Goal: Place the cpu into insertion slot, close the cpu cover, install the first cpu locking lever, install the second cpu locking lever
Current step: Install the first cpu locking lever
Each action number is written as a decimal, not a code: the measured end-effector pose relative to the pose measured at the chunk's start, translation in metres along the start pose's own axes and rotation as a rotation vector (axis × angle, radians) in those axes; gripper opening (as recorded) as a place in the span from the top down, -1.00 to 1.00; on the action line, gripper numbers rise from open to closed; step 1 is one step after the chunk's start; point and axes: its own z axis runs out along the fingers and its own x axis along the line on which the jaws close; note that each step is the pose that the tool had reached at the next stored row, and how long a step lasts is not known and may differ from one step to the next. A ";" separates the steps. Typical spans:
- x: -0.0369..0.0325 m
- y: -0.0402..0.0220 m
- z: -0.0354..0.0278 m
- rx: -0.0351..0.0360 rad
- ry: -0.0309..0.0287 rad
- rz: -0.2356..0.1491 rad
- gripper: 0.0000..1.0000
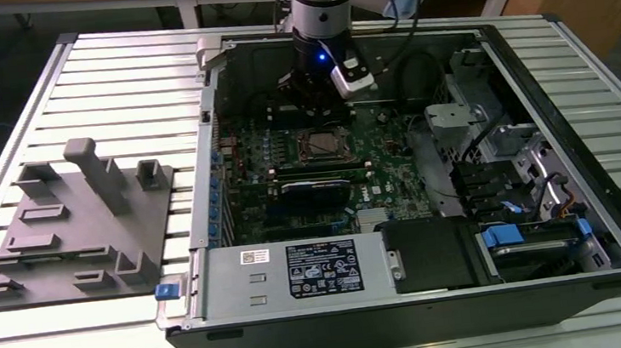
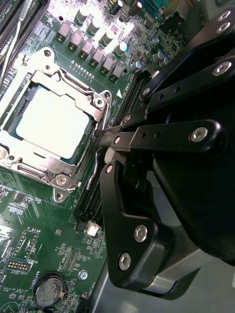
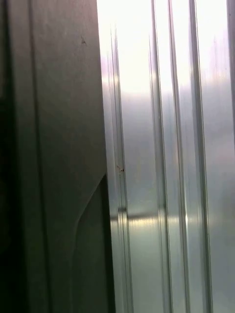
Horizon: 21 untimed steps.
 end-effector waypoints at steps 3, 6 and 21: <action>0.0000 0.0000 -0.0006 0.0004 0.0000 0.000 0.79; 0.0000 0.0000 -0.0018 0.0003 -0.0001 -0.001 0.79; -0.0012 0.0001 -0.0083 0.0002 -0.0001 -0.001 0.79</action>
